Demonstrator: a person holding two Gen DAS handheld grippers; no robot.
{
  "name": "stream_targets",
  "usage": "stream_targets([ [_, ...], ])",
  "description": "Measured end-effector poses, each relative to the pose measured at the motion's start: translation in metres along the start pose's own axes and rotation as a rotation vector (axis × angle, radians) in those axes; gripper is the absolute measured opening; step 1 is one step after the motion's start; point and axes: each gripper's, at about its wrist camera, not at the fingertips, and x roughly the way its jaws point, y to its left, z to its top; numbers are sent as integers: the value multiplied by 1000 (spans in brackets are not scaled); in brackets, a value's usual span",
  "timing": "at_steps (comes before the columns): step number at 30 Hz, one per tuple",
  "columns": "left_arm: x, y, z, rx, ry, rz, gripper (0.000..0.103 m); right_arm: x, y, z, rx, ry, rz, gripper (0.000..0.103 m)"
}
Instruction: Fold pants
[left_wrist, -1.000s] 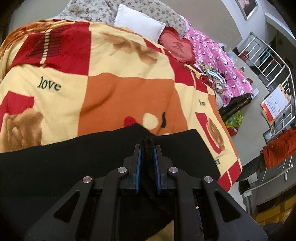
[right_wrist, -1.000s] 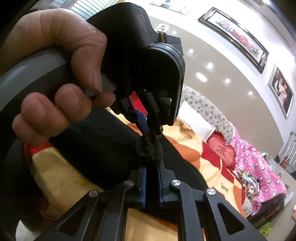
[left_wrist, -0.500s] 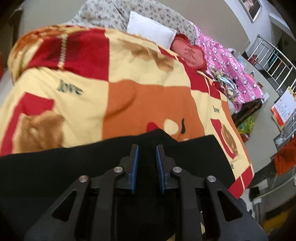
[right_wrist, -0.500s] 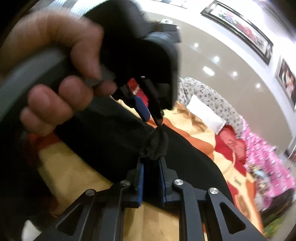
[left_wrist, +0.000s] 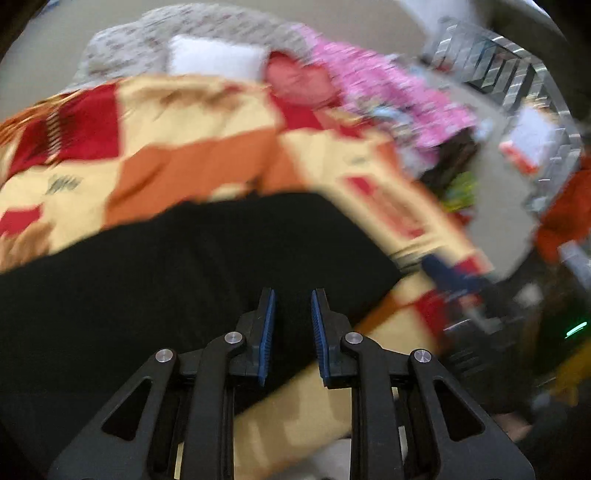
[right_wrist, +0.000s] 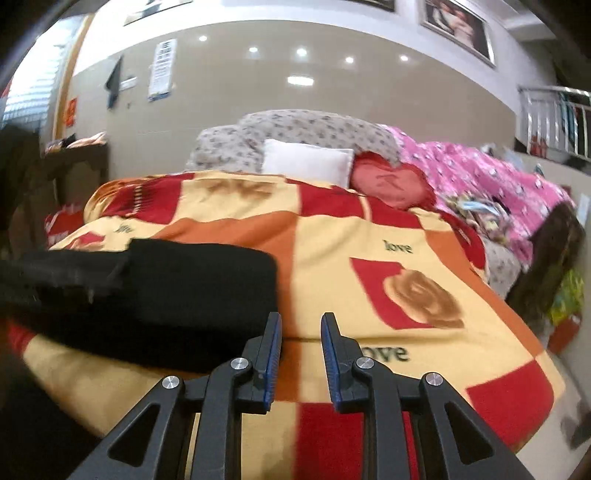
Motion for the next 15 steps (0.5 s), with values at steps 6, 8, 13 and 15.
stream_targets([
  [6, -2, 32, -2, -82, -45, 16, 2, -6, 0, 7, 28, -51, 94, 20],
  [8, -2, 29, -4, -83, -55, 24, 2, -6, 20, 15, -25, -68, 155, 20],
  [13, -5, 26, -13, -82, -91, 58, 2, 16, 67, 20, -137, -22, 261, 20],
  [15, -8, 28, -16, -78, -100, 73, 2, 36, 80, 10, -179, 70, 258, 20],
])
